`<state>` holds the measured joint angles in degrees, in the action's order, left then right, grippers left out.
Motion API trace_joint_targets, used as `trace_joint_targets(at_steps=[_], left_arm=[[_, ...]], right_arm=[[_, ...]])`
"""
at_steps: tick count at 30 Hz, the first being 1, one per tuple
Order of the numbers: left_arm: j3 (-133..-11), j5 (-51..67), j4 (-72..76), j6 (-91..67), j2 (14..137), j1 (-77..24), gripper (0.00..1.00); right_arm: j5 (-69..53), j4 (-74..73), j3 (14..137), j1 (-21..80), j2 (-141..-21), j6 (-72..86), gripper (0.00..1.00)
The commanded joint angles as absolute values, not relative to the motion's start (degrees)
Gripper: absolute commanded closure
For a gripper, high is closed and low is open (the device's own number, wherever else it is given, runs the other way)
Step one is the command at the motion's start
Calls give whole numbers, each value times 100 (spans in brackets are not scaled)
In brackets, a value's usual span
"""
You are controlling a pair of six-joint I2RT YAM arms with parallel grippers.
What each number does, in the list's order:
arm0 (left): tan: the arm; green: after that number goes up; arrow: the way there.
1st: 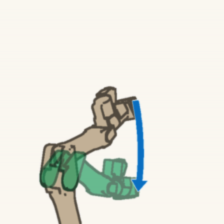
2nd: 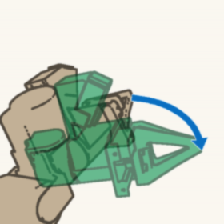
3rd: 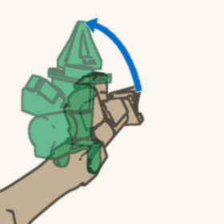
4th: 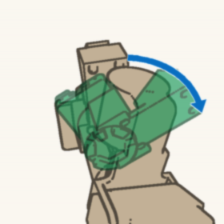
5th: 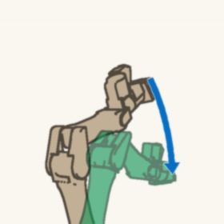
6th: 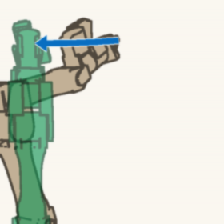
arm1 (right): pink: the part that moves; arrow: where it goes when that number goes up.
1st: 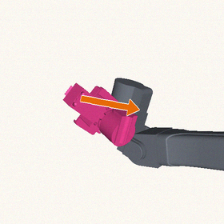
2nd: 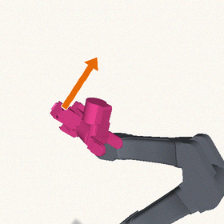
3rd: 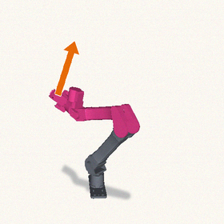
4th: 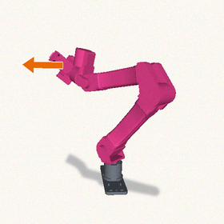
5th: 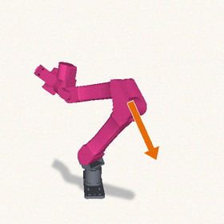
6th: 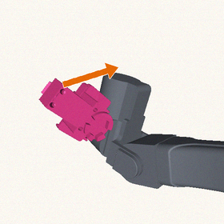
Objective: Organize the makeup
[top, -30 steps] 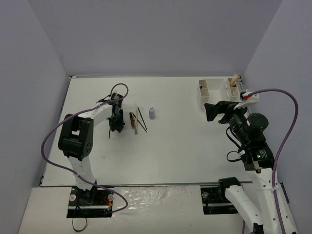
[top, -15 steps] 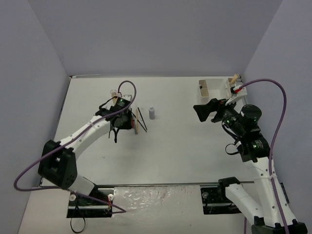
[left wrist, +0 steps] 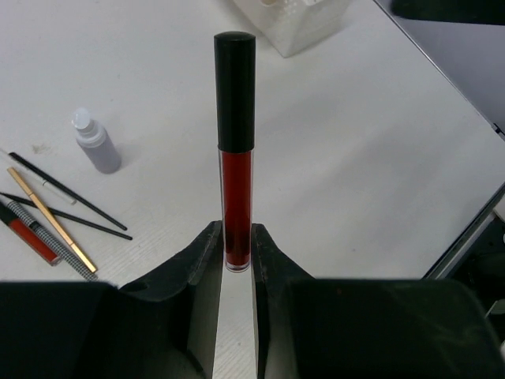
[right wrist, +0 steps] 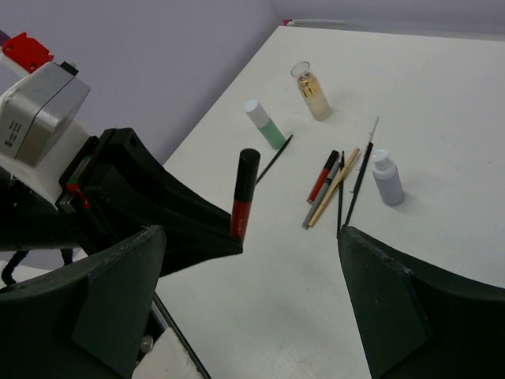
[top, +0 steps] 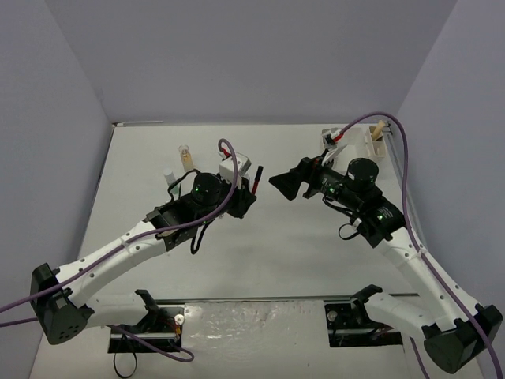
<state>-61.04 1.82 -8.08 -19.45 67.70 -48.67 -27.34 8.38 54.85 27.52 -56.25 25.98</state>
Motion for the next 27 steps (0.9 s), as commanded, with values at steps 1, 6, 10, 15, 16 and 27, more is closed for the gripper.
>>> trace_joint_targets(at_steps=[1,6,10,15,16,27], left_arm=[[-6588,310,-147,-1674,6636,-5132,100],[-6629,341,-97,-1731,6586,-5235,100],[-6621,360,136,-1737,6563,-5259,100],[-6652,321,157,-1715,6596,-5265,100],[-6660,303,152,-1707,6607,-5265,100],[-6879,-54,-138,-1806,6930,-5241,82]], right_arm=[[-2353,1706,5729,3131,-5935,2715,16],[-2000,1809,5723,3350,-6126,2640,24],[-1882,1892,5687,3410,-6231,2616,35],[-1894,1976,5667,3485,-6265,2628,53],[-1892,1971,5669,3502,-6273,2621,57],[-1435,1788,5670,3528,-6274,2322,100]])
